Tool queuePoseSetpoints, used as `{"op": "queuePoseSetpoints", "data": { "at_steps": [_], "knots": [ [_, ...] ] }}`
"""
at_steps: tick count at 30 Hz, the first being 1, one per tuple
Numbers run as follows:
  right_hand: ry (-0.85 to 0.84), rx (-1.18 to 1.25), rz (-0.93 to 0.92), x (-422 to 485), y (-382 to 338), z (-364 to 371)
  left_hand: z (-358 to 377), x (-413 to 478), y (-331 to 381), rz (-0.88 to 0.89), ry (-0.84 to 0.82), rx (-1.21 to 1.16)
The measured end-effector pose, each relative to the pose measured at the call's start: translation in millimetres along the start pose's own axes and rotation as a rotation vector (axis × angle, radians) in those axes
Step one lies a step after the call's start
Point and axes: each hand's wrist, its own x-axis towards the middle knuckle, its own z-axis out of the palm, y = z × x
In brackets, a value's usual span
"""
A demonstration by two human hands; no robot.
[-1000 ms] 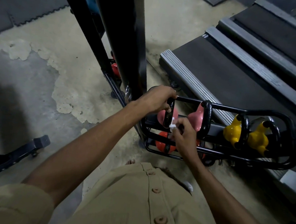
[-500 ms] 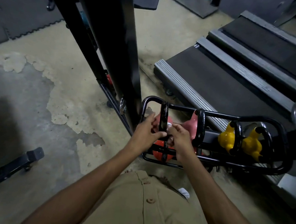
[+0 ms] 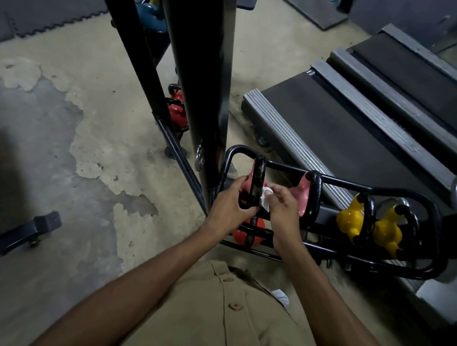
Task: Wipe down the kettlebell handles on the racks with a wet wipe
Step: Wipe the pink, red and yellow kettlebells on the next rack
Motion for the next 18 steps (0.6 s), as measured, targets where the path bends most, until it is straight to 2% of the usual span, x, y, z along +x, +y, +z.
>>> {"op": "queuePoseSetpoints", "data": {
  "at_steps": [3, 7, 10, 12, 14, 15, 18],
  "knots": [
    [-0.027, -0.006, 0.023, 3, -8, 1, 0, 3, -1, 0.003, -0.021, -0.014],
    [0.109, 0.108, 0.059, 1, -5, 0, 0, 5, -3, 0.047, -0.05, -0.004],
    [0.198, 0.009, -0.155, -2, -7, 7, 2, 2, -6, 0.082, -0.022, -0.008],
    [0.104, -0.31, -0.444, 5, -11, 7, 4, 0, -8, 0.098, -0.001, 0.007],
    [-0.145, -0.788, -0.793, 25, -20, 3, 7, 1, -11, 0.104, 0.006, 0.053],
    [-0.273, -0.995, -0.91, 37, -28, 2, 9, 1, -12, 0.111, 0.006, 0.073],
    [-0.575, -1.374, -1.005, 63, -51, 2, 10, 0, -15, 0.117, -0.002, 0.017]
  ]
}}
